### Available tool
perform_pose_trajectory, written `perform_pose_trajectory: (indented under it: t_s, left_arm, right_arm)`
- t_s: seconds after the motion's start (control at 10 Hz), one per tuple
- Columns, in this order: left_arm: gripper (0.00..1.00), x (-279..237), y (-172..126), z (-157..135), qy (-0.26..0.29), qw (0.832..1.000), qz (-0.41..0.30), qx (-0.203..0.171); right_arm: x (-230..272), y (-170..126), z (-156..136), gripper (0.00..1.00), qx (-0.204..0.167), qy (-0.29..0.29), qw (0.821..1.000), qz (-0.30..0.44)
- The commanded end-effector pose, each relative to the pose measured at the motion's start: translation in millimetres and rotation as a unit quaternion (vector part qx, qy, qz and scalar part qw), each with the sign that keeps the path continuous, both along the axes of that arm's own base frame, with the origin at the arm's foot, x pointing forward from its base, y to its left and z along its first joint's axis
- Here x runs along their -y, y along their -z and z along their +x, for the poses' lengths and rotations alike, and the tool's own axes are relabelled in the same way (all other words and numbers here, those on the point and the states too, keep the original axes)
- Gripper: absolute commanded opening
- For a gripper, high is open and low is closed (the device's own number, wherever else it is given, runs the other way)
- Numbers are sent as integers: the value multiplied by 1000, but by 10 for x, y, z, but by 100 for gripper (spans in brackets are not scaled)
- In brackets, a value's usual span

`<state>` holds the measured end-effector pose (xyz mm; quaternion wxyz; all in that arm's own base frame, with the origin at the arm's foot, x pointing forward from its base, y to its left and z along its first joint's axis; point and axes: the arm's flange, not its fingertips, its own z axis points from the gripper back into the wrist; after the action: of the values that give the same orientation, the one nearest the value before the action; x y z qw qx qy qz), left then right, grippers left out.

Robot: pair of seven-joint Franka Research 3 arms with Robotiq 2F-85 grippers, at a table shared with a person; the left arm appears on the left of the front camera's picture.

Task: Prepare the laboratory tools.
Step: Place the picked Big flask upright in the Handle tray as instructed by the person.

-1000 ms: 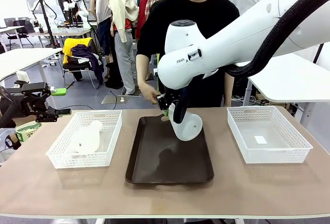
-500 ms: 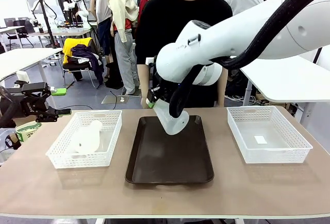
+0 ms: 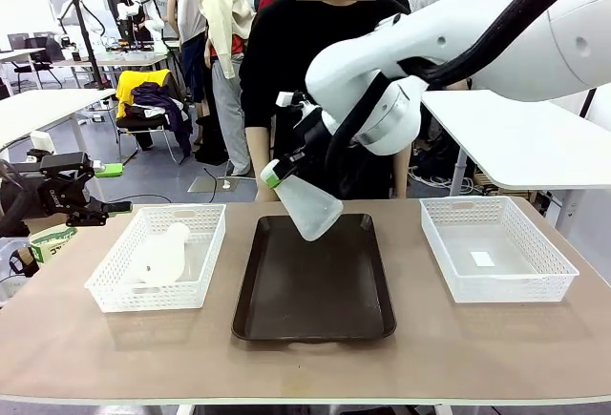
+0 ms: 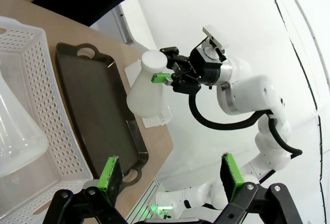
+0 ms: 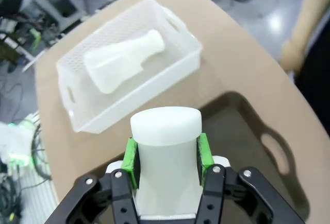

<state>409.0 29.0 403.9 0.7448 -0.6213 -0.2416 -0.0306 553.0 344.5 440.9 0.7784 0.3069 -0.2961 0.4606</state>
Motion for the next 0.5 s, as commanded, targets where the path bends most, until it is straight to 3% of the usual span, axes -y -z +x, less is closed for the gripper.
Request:
perform_pose_trajectory:
  t_s: [0.0,0.2,0.4]
  left_arm:
    - [100,3,-1,7,-6,1000,-14,10]
    - [100,3,-1,7,-6,1000,-14,10]
    - [100,3,-1,7,-6,1000,-14,10]
  right_arm:
    - [267,143,-39,0,5,-82,995,59]
    - [375,248,19,0,30,-126,986,108]
    - [421,379,94,0,31,-113,988,106]
